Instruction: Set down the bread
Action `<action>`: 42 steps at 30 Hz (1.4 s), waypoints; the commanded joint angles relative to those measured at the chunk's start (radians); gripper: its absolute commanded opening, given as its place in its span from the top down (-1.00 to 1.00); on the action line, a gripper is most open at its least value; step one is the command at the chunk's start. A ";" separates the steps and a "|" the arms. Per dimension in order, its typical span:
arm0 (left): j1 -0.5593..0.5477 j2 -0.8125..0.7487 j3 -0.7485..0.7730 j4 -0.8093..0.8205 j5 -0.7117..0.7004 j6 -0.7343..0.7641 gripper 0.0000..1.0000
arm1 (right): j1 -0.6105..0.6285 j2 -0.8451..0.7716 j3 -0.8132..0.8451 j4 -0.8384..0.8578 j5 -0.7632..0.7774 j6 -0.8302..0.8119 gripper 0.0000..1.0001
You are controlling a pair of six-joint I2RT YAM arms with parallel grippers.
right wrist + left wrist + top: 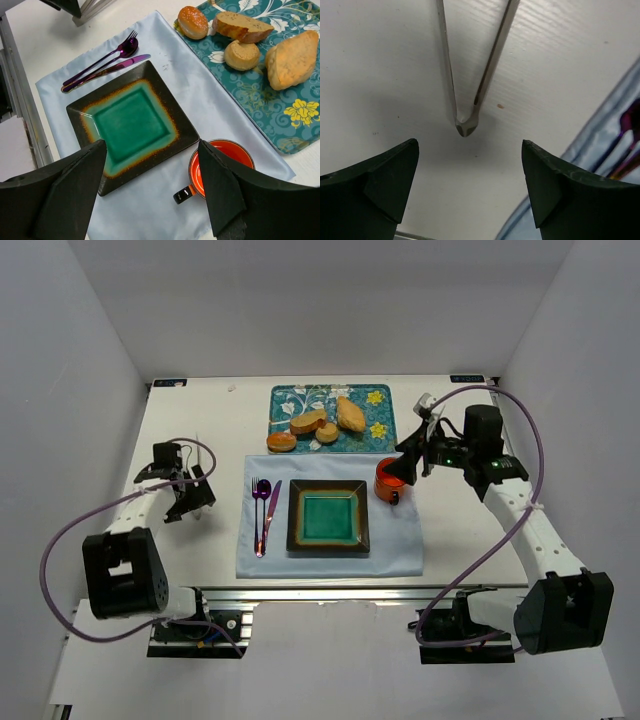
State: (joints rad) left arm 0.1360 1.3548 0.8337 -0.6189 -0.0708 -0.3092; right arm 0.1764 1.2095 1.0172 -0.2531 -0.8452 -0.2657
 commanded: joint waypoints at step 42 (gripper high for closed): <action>0.070 0.192 0.218 0.265 0.345 -0.048 0.36 | -0.164 -0.016 0.008 0.077 -0.089 0.102 -0.58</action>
State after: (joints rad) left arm 0.2100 1.6585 1.0088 -0.3779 0.1280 -0.2710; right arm 0.0151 1.1931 0.9997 -0.2226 -0.9039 -0.1764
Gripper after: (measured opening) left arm 0.316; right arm 0.788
